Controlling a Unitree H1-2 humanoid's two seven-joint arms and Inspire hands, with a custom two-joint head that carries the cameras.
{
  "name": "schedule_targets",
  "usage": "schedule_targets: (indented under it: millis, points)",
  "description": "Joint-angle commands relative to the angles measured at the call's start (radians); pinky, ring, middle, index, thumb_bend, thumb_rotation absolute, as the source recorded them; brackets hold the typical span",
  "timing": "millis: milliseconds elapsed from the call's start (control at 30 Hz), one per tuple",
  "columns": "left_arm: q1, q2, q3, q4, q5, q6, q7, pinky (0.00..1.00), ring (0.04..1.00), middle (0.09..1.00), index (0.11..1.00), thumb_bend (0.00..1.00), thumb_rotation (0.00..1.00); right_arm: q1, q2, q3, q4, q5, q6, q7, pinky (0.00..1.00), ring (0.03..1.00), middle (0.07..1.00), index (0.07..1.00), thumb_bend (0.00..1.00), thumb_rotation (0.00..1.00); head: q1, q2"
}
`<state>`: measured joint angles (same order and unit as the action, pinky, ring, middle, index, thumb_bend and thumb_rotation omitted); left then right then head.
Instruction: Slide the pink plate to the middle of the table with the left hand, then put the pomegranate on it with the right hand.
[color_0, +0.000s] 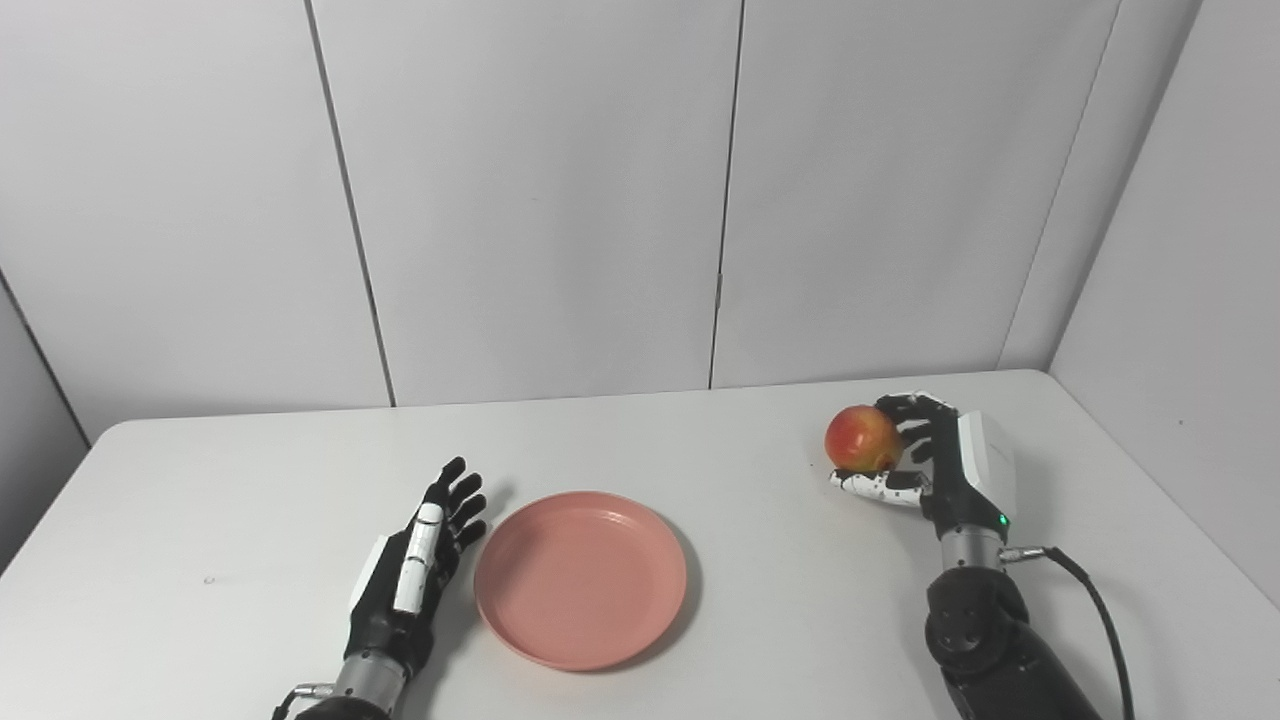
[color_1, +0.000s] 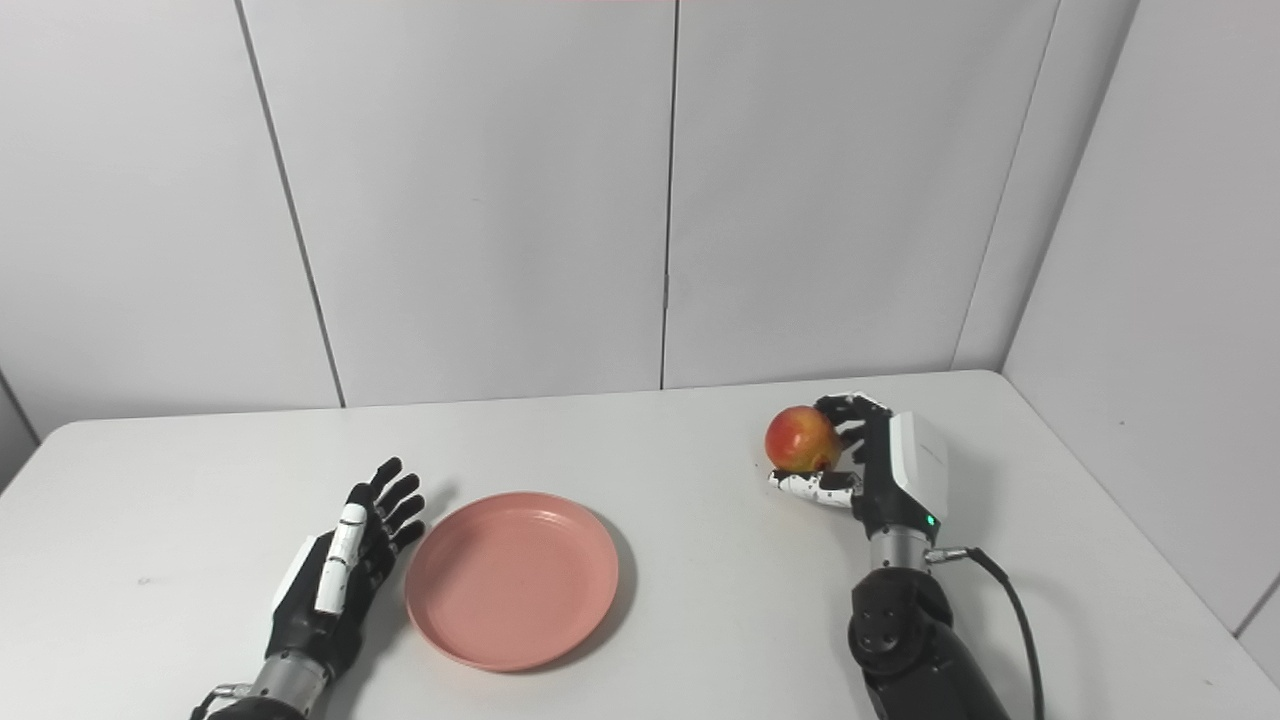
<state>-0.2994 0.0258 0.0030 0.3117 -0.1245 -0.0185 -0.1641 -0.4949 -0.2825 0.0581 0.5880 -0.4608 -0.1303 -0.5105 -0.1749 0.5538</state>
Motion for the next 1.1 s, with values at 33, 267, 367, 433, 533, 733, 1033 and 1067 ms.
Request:
schedule_targets:
  millis: [33,267,367,433,533,733,1033,1067]
  points:
    - [-0.006,-0.002,-0.018,0.013,0.034,-0.009,0.015,0.92,0.938,0.942,0.941,0.52,1.00,-0.028,-0.009,0.002,-0.065,-0.001,-0.062,0.003,0.43,0.501,0.469,0.517,0.52,0.00,0.010,-0.001]
    - [-0.006,-0.016,-0.027,0.006,0.037,0.005,0.019,0.93,0.951,0.957,0.958,0.53,1.00,0.001,0.005,0.013,-0.170,0.008,-0.063,0.060,0.41,0.487,0.460,0.531,0.52,0.00,0.043,-0.002]
    - [-0.010,-0.020,-0.036,0.016,0.043,-0.011,0.017,0.93,0.957,0.962,0.962,0.53,1.00,0.017,0.013,0.018,-0.223,0.009,-0.063,0.093,0.39,0.474,0.454,0.535,0.52,0.00,0.068,-0.001]
    - [-0.013,-0.021,-0.041,0.021,0.045,-0.013,0.016,0.94,0.964,0.969,0.969,0.54,1.00,0.026,0.021,0.020,-0.256,0.004,-0.053,0.108,0.38,0.467,0.452,0.536,0.52,0.00,0.074,0.000]
    - [-0.016,-0.022,-0.047,0.024,0.050,-0.014,0.016,0.94,0.960,0.968,0.971,0.54,1.00,0.036,0.033,0.022,-0.288,0.020,-0.067,0.137,0.38,0.462,0.451,0.534,0.52,0.00,0.080,0.001]
    - [-0.018,-0.027,-0.053,0.027,0.056,-0.018,0.023,0.94,0.960,0.970,0.974,0.54,1.00,0.062,0.053,0.026,-0.337,0.037,-0.080,0.186,0.43,0.505,0.469,0.518,0.52,0.00,0.088,0.002]
    - [-0.023,-0.037,-0.066,0.030,0.083,-0.028,0.043,0.93,0.956,0.968,0.973,0.52,1.00,0.089,0.076,0.045,-0.373,0.057,-0.122,0.237,0.41,0.484,0.464,0.525,0.52,0.00,0.109,0.003]
    - [-0.023,-0.038,-0.067,0.029,0.086,-0.028,0.046,0.93,0.957,0.967,0.972,0.52,1.00,0.092,0.079,0.046,-0.379,0.060,-0.121,0.243,0.41,0.479,0.462,0.526,0.52,0.00,0.109,0.003]
